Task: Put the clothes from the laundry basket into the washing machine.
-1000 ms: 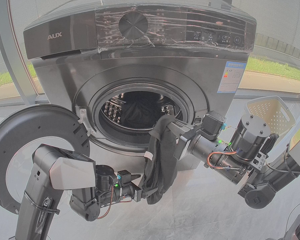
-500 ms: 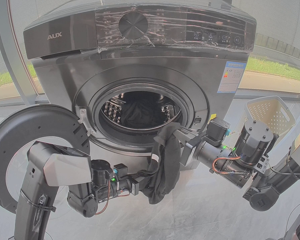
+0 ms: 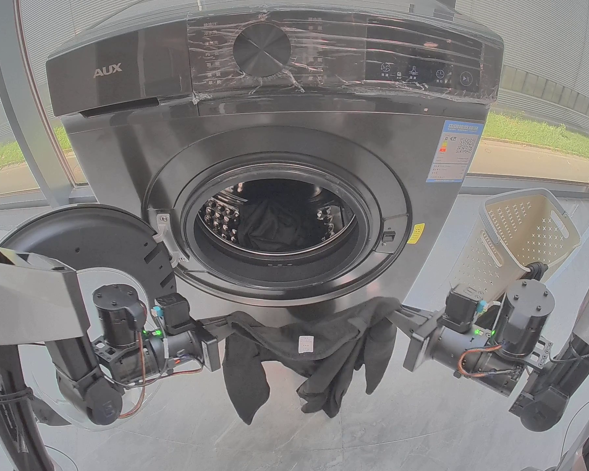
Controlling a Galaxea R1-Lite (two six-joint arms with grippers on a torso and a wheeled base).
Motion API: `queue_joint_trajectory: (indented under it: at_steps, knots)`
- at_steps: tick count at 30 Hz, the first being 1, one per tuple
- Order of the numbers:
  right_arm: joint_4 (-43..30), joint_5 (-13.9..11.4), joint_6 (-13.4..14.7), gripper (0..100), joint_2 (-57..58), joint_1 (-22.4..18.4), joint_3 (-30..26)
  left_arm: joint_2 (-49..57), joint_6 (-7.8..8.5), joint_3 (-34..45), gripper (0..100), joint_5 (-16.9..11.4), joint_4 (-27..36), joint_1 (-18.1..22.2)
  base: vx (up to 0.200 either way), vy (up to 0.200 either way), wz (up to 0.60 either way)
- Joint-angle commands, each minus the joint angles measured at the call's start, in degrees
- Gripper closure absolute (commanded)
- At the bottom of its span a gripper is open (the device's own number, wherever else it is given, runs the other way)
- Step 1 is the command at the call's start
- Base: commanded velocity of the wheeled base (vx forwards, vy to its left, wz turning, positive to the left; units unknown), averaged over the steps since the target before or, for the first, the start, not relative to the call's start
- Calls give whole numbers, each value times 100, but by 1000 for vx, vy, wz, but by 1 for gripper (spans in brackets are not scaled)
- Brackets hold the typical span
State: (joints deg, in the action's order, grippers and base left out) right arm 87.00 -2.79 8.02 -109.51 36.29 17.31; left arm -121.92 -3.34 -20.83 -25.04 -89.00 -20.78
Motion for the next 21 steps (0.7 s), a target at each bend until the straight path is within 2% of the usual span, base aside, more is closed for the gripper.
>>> queue_joint_trajectory:
  at_steps: [1, 2, 3, 6, 8, 13, 21]
  knots:
    - [177, -266, 42, 100, -18, -535, -791, 828, 9, 334, 100, -238, -38, 277, 0, 0, 0]
    - [177, -450, 59, 100, 17, -720, -993, 845, 18, 290, 100, -238, -29, 286, 0, 0, 0]
    - [177, -521, 59, 100, 26, -799, -1063, 845, 9, 264, 100, -247, -38, 294, 0, 0, 0]
    - [168, -617, 59, 100, 17, -966, -1160, 845, 9, 150, 100, -265, -38, 329, 0, 0, 0]
    - [177, -635, -37, 100, -36, -1124, -1169, 880, 0, 97, 100, -273, -38, 356, 0, 0, 0]
    - [177, -609, -29, 100, -123, -1054, -1239, 951, -9, 9, 100, -273, -38, 409, 0, 0, 0]
    - [203, -556, -20, 100, -255, -808, -861, 1364, -18, 62, 100, -273, -21, 400, 0, 0, 0]
